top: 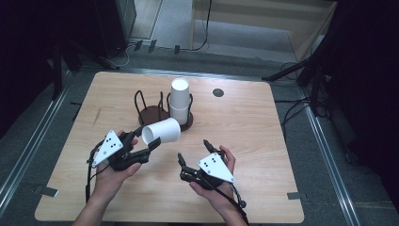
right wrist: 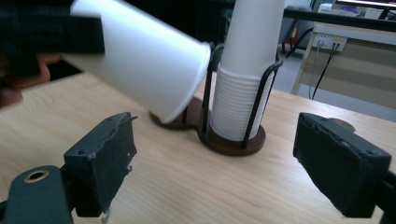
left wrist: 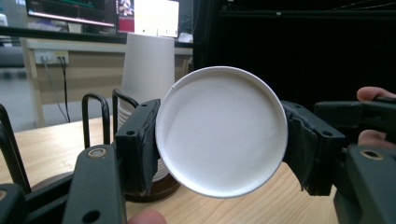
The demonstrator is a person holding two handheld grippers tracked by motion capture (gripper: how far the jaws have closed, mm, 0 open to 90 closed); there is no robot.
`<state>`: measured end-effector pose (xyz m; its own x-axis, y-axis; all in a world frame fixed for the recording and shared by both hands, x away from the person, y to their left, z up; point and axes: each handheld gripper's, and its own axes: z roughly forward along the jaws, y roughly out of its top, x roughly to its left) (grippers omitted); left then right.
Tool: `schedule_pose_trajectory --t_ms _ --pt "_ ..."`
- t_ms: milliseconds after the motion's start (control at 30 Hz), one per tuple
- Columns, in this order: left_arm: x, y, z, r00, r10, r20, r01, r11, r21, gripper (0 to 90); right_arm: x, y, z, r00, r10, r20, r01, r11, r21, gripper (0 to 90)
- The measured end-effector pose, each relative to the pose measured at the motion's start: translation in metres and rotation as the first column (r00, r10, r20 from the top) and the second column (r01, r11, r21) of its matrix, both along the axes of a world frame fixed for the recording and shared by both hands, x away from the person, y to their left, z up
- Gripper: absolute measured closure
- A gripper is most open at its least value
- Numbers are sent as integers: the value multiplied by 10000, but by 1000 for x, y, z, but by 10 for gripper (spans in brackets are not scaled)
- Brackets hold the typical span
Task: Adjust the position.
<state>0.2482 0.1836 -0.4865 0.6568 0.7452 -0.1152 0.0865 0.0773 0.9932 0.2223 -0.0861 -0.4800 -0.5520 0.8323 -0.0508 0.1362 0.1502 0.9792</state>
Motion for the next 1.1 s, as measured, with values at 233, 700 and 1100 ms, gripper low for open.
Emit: schedule_pose_trajectory --t_ms 233,700,1100 --pt "-1 -3 0 9992 48 386 -37 9995 -300 346 3 7 8 9928 -187 -1181 400 9828 1802 161" --pt "-6 -14 0 9954 -180 937 237 9979 -599 349 4 22 11 9312 722 -3572 1483 8203 5524 21" --pt "-10 -29 -7 9918 -243 1251 309 9982 -512 351 13 25 11 8322 1905 -5207 3429 5611 7534 22"
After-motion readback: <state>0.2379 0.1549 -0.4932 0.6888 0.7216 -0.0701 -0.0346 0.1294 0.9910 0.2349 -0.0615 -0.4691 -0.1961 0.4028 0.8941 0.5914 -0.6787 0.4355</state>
